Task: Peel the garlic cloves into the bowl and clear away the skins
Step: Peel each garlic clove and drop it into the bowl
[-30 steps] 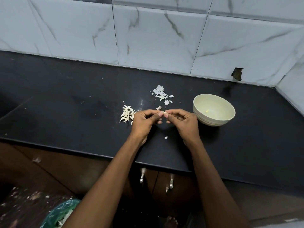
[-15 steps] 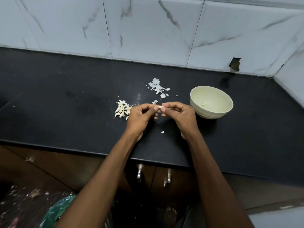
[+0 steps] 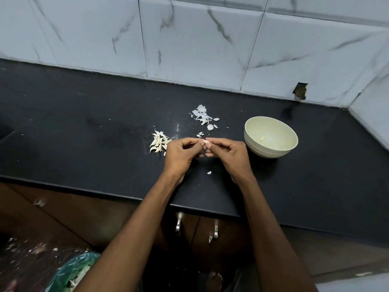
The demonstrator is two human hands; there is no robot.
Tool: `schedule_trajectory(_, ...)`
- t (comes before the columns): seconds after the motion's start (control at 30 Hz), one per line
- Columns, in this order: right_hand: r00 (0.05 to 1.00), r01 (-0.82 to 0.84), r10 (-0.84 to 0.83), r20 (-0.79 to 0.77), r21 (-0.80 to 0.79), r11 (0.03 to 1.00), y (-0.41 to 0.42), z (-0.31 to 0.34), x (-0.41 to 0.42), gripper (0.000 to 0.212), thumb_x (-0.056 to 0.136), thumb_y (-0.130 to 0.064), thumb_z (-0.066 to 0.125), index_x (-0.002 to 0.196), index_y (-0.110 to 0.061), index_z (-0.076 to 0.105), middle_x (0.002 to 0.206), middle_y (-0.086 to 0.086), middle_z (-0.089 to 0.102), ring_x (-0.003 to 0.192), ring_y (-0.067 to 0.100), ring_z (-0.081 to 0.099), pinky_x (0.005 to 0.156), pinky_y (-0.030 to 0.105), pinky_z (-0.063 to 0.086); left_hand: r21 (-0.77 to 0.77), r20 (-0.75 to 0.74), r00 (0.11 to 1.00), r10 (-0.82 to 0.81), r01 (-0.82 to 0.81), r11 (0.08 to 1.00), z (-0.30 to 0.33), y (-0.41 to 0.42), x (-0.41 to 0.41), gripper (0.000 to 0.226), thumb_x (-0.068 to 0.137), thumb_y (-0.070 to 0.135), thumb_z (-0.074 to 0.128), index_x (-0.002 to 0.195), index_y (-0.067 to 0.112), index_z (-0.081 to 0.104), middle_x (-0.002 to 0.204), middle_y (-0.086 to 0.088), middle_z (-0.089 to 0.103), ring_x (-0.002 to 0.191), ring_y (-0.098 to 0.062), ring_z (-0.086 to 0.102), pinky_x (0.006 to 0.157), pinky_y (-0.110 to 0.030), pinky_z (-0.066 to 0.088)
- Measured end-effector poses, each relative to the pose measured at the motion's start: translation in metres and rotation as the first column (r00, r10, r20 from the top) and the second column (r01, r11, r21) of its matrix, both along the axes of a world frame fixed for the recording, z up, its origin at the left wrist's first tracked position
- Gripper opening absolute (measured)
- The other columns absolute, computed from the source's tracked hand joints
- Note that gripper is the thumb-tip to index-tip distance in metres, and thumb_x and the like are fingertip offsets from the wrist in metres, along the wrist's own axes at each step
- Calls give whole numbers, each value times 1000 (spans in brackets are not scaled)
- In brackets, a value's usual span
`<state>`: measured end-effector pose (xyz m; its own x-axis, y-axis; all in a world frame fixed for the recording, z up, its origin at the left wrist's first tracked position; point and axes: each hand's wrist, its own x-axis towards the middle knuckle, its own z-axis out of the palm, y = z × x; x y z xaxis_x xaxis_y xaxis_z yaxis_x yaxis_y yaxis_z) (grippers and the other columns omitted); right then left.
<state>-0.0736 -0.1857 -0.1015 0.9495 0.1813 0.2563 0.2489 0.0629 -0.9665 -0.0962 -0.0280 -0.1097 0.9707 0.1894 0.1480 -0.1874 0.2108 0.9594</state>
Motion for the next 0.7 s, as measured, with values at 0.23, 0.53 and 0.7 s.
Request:
schedule_trajectory(0.23, 998, 56, -59, -32, -67, 996, -1, 1, 1, 14, 91, -11, 80, 104, -5, 82, 95, 7, 81, 89, 16, 75, 77, 33, 62, 34, 14, 1000, 4, -4, 999, -1, 1, 1, 12, 93, 3, 74, 103, -3, 78, 97, -12, 76, 78, -11, 68, 69, -24, 55)
schedule_trajectory(0.53, 995, -5, 7, -97, 19, 1000, -4, 2, 1, 16, 93, -4, 75, 106, 4, 78, 94, 18, 79, 85, 27, 77, 78, 31, 62, -10, -1, 999, -42, 42, 999, -5, 0, 5, 14, 96, 3, 70, 107, -1, 77, 103, -20, 77, 97, -30, 74, 95, -47, 59)
schedule_trajectory(0.7, 994, 1, 0, -106, 12, 1000, -1, 2, 0, 14, 94, -4, 74, 105, 4, 76, 91, 20, 78, 84, 29, 78, 81, 30, 64, -2, -17, 998, -64, 64, 998, -4, 0, 3, 17, 94, 4, 73, 110, -2, 77, 105, -18, 78, 101, -29, 74, 100, -46, 57)
